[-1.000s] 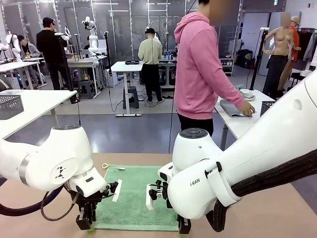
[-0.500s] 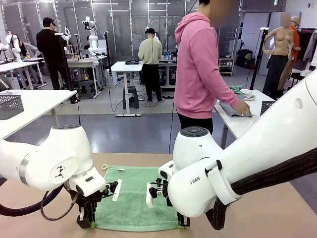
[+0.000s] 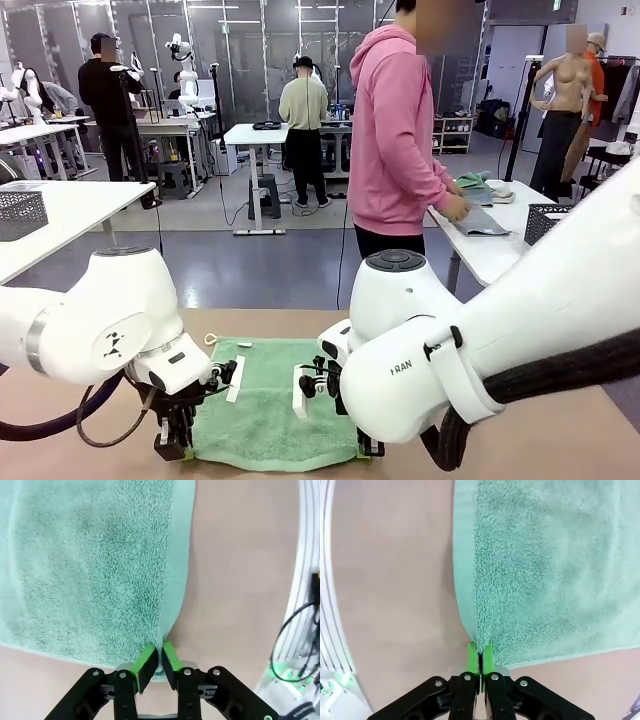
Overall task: Fold the towels and place them in the basket.
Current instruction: When a person lays out a Towel with hook on the table, fold it in half twice.
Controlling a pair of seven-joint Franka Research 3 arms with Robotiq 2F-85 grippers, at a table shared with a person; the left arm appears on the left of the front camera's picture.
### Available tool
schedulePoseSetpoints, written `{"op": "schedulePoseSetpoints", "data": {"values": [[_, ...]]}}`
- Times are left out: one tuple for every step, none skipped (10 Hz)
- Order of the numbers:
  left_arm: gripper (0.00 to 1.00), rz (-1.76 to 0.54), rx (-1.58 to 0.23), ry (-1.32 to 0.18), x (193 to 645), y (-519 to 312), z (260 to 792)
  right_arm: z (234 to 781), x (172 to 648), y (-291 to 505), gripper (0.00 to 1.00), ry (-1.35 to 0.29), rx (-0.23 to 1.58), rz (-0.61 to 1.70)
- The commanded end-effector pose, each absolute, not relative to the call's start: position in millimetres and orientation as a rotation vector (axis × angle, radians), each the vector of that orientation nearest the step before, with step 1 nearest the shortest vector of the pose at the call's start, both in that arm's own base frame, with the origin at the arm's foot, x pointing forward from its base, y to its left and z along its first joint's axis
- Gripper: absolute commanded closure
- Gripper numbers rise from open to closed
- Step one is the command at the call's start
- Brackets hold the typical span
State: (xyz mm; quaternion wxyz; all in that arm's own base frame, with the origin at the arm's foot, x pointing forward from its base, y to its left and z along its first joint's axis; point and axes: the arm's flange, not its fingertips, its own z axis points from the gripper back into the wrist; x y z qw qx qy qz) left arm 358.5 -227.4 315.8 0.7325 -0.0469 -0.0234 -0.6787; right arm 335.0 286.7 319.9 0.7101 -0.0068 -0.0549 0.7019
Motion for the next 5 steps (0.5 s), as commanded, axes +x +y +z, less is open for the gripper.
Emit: {"op": "schedulePoseSetpoints", "data": {"values": [[0.94,-1.477,-0.151,-0.066,329.1,-221.6,339.6,351.5,306.3,273.8,1.0,-0.14,0.025,1.616],[0.94,-1.49,-0.133,-0.065,318.3,-222.9,351.5,363.8,296.3,273.4,1.0,-0.127,0.007,1.625],[0.94,-1.495,-0.145,-0.061,303.5,-227.7,367.0,378.1,283.5,273.8,1.0,-0.123,0.002,1.626],[0.94,-1.497,-0.139,-0.078,296.5,-231.5,380.9,389.9,277.6,272.6,1.0,-0.146,0.002,1.63],[0.94,-1.509,-0.11,-0.1,294.7,-234.9,392.6,399.3,275.8,272.4,1.0,-0.172,0.022,1.647]]}}
